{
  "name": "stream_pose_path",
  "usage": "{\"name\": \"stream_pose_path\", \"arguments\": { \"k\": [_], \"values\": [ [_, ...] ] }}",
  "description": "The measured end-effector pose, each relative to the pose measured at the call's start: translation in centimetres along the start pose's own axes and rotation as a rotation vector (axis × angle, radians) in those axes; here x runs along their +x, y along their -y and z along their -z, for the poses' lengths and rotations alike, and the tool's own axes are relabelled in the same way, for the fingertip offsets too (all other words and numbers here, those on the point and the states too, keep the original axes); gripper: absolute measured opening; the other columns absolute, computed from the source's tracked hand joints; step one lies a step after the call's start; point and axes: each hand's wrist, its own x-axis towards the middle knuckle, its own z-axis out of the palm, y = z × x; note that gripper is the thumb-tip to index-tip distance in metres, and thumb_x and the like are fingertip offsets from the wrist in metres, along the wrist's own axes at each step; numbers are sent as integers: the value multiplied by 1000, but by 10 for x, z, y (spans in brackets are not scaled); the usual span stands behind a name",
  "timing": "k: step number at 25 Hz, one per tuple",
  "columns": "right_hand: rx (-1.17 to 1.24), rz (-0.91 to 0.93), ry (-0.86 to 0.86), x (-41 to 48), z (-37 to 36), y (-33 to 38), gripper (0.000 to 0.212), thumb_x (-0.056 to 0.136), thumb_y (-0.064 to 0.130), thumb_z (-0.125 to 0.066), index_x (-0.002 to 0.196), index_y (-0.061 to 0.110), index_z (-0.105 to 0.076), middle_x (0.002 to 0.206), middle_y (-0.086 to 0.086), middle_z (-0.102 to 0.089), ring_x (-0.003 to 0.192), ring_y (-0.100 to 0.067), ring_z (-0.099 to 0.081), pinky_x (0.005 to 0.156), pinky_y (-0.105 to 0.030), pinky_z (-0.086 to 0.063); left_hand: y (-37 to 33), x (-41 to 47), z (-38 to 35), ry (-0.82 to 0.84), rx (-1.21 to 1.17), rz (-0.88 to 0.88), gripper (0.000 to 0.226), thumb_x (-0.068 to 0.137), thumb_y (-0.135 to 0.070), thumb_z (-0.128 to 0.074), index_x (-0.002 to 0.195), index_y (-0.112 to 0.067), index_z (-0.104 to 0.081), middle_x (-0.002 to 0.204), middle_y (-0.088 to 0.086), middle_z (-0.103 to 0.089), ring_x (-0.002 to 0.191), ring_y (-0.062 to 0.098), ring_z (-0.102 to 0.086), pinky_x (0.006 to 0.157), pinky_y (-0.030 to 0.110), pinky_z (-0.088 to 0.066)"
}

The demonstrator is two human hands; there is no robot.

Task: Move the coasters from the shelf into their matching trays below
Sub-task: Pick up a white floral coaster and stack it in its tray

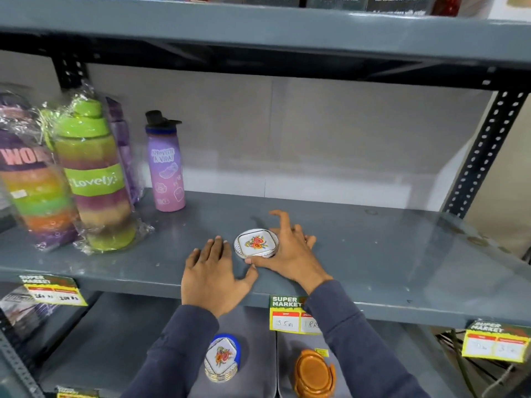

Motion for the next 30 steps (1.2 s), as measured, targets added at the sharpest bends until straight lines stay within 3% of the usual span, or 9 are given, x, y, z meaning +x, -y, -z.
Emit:
{"name": "stream_pose_path", "arguments": {
  "k": [7,11,14,16,19,21,25,28,30],
  "values": [
    [164,138,-446,-36,47,29,109,52,67,-91,136,42,-26,139,19,-51,125,1,-37,96,-33,-22,4,5,-6,36,-2,-33,78,91,-64,-30,151,-16,-33,163,2,-28,151,18,-22,122,40,-17],
    [110,296,-754,-69,97,55,109,53,73,-85,142,21,-49,137,43,-23,131,-3,-45,102,-16,-19,8,10,-7,94,9,-47,77,92,-65,-24,154,-20,-24,165,-1,-20,152,17,-16,122,40,-12],
    [103,386,-844,-94,126,71,108,56,73,-81,138,7,-54,139,53,-19,131,12,-39,105,-23,-22,8,13,-5,123,24,-61,75,90,-67,-24,154,-28,-23,164,-2,-22,151,17,-18,119,41,-16],
    [131,395,-825,-104,132,76,107,56,69,-84,137,7,-51,138,53,-19,130,12,-39,107,-32,-27,10,16,-4,117,55,-66,75,87,-71,-23,153,-35,-24,162,-4,-27,148,16,-24,114,40,-21],
    [169,322,-739,-111,129,74,111,51,67,-90,137,8,-53,135,54,-18,127,13,-40,105,-20,-22,14,17,-1,104,115,-88,77,84,-75,-19,151,-39,-26,157,-8,-34,143,14,-31,108,38,-26],
    [173,302,-699,-112,122,71,111,51,64,-92,139,9,-52,135,51,-20,127,5,-46,104,-20,-23,13,14,0,98,114,-82,76,84,-75,-19,151,-39,-28,155,-8,-36,141,15,-33,106,38,-27],
    [300,345,-602,-130,89,63,103,53,56,-96,137,28,-44,142,26,-38,124,-21,-60,105,-37,-44,15,8,7,136,56,-90,81,81,-73,-18,150,-33,-31,158,-2,-31,145,19,-27,111,40,-23],
    [454,335,-470,-158,46,51,102,53,53,-97,132,50,-31,139,1,-56,122,-11,-64,98,-12,-45,20,8,8,240,78,-142,95,70,-66,-3,155,-28,-19,167,0,-10,153,18,-4,120,46,-13],
    [495,284,-386,-181,10,37,99,54,60,-95,132,48,-35,136,12,-59,119,-6,-66,95,-14,-50,19,13,3,228,23,-105,82,83,-70,-11,155,-30,-18,168,-3,-7,154,16,-1,122,48,-7]
  ]
}}
